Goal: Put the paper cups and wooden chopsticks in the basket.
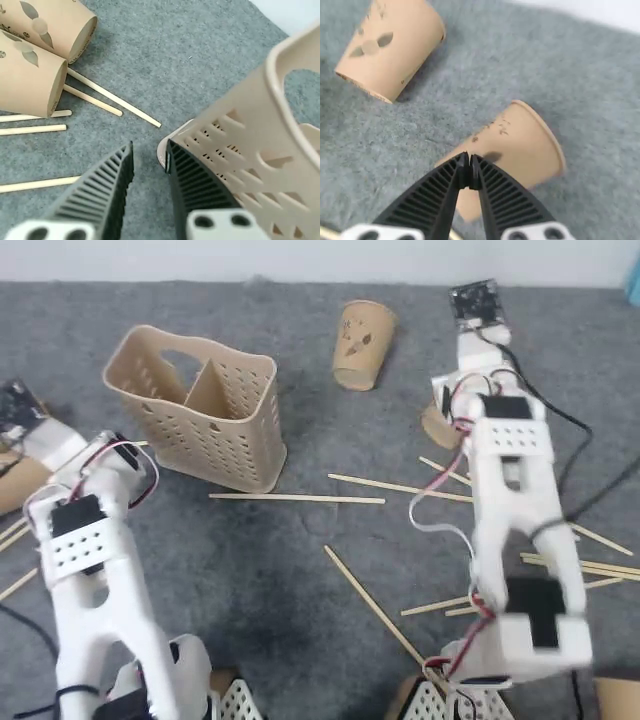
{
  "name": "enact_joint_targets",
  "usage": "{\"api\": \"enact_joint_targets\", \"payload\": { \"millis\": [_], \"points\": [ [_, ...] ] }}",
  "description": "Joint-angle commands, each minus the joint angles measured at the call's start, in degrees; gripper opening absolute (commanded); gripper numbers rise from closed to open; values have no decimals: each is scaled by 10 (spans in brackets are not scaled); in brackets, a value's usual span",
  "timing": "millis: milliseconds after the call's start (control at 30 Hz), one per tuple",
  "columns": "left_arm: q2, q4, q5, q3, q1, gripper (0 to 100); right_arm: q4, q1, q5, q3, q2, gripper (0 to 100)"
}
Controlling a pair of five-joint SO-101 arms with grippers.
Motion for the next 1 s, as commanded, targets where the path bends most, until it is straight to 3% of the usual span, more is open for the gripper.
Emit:
{"api": "enact_joint_targets", "payload": {
  "millis": [0,100,200,467,600,700,800,967],
  "points": [
    [-19,-18,4,-3,2,106,-14,-6,42,-88,75,67],
    [-19,-18,4,-3,2,106,-21,-6,81,-128,149,155],
    [-19,-21,4,-3,2,106,-30,-14,113,-181,215,174],
    [-18,-82,1,28,4,106,-29,-11,168,-251,275,6],
    [-16,-95,1,30,14,105,36,-15,125,-218,261,35],
    [-20,-96,-8,44,42,105,167,-6,105,-211,207,36],
    [-22,-94,-65,47,72,105,289,-4,86,-207,141,21],
    [-103,-52,-78,59,105,105,386,-5,-78,-149,29,8]
  ]
}}
